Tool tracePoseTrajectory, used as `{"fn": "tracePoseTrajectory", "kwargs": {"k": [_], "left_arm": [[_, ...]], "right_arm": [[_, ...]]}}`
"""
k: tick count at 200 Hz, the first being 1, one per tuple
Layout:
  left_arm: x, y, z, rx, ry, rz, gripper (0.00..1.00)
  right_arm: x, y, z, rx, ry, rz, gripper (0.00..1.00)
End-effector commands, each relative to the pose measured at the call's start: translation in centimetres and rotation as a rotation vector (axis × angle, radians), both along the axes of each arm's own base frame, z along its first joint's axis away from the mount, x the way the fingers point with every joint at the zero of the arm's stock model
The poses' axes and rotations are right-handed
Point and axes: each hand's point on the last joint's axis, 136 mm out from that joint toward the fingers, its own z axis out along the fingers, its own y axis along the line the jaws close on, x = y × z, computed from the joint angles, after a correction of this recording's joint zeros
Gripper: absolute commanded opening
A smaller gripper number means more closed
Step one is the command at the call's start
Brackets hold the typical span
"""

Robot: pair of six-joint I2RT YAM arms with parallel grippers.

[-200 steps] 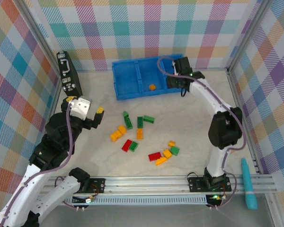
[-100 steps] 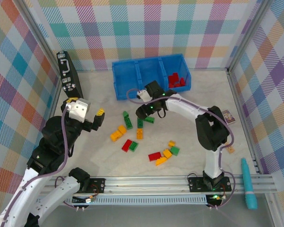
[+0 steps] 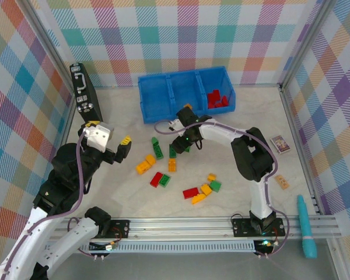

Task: Sort the legos into containers by color
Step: Pick up the lego from the center of the table, then place the lego in the container.

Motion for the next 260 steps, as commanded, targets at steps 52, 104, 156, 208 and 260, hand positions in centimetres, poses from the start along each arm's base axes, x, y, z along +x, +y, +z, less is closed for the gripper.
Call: {"fn": "tracePoseTrajectory", "kwargs": {"k": [52,104,156,208,260], "left_arm": [[-0.1,-0.6,0.3,-0.004,0.007,-0.032,1.0],[0.0,-0.5,0.2,0.006,0.008,-0.021,1.0],[0.0,-0.6,0.0,0.015,0.013,-0.028,1.0],[-0.5,0.6,0.5,0.027,-0.026,0.011,1.0],[-1.0,0.8,0.9,0.022,-0.041,0.008,1.0]], "right_arm": [[-1.7,-1.2,-3.4,-0.079,0.078,0.004,0.48],[0.8,-0.5,-0.8,-0.054,0.027,-0.03,0.27],[7.4,3.7,7.8,0.116,-0.181,-0.044,0.25],[14.2,8.6,12.3,0.286,-0.462,-0.007,0.26],[19.3,11.0,9.4,0.265,-0.546,-0.021,0.29]]}}
